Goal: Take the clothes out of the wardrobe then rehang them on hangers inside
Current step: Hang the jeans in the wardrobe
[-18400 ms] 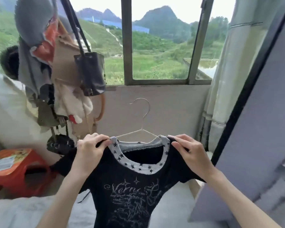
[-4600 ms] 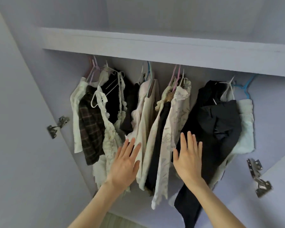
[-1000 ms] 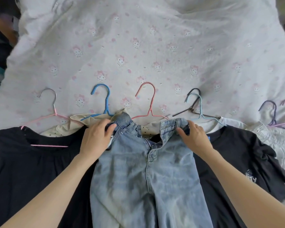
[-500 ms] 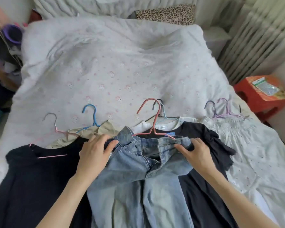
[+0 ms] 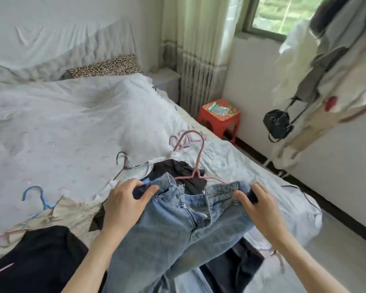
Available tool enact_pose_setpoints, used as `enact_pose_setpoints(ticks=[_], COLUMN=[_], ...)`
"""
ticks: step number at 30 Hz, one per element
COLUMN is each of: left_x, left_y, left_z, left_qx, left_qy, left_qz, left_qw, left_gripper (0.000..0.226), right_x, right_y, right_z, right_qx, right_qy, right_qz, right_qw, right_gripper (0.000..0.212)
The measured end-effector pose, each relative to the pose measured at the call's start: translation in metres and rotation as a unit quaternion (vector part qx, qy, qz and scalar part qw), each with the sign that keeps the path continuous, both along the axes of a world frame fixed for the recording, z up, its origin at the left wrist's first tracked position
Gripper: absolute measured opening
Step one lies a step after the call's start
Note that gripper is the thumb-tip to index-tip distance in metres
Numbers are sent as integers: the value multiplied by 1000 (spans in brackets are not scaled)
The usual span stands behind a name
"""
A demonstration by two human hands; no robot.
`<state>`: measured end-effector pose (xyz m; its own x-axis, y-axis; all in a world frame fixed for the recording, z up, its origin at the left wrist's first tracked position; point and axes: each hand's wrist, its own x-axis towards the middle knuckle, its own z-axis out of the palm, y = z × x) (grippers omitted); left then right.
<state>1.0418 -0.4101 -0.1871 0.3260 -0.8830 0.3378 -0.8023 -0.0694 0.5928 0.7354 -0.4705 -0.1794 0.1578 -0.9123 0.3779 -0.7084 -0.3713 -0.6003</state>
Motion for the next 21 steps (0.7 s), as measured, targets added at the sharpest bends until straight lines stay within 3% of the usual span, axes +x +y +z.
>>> enact_pose_setpoints(ticks=[9,13,21], left_x=[-174,-274,-474], left_y=[-35,-30,-17], left_z=[47,74,99], left_qx=[-45,-66,-60], left_qy=[48,68,105], left_qz=[-183,-264,-379], left_qw=[981,960,917], left_gripper=[56,43,30], right_x=[-158,-237,-397], right_y=[81,124,211], right_z=[52,72,99], right_qx=[-120,-127,-143], right_qy=[22,10,45], right_qz=[-255,-386,-485], right_qw=[959,914,862], right_gripper=[47,53,53])
